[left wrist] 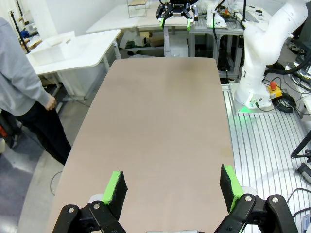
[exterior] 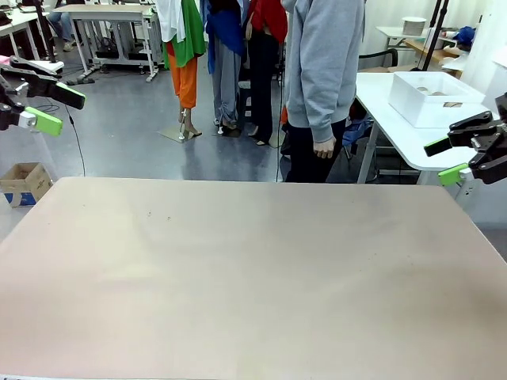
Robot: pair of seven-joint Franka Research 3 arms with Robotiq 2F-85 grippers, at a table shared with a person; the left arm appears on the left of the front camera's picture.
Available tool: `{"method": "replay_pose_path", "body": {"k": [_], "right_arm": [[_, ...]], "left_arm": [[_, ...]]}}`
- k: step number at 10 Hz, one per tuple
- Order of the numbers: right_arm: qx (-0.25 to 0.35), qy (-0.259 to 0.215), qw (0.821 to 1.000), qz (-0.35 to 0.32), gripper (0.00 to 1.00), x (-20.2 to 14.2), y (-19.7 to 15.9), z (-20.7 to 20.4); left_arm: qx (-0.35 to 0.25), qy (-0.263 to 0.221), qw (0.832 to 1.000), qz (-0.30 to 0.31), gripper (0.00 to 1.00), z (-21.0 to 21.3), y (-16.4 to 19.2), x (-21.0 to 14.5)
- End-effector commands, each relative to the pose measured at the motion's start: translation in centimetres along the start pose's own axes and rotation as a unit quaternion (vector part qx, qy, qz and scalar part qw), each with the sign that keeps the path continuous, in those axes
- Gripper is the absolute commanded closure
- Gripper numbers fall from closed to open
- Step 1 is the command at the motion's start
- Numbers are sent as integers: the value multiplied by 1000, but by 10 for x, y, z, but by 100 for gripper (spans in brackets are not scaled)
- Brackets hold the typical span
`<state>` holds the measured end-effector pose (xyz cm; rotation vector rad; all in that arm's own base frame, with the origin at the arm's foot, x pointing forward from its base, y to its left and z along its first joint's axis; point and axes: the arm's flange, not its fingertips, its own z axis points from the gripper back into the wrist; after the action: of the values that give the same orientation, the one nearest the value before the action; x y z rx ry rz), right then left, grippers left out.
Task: Stack the cups and store them in the basket.
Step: Place the stack of Reusable plastic cups into the Pantry Basket.
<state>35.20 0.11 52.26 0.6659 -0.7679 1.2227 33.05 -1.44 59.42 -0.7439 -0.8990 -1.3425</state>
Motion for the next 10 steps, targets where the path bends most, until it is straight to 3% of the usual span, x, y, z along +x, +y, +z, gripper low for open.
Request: {"method": "replay_pose_path", "body": {"k": [1,10], "right_arm": [[-2,-9,1000,-9,0,2,1,0],[-2,-9,1000,-9,0,2,1,0]], "left_arm": [[-2,-12,1000,-3,0,1,1,2],[-2,-12,1000,-3,0,1,1,2]]}}
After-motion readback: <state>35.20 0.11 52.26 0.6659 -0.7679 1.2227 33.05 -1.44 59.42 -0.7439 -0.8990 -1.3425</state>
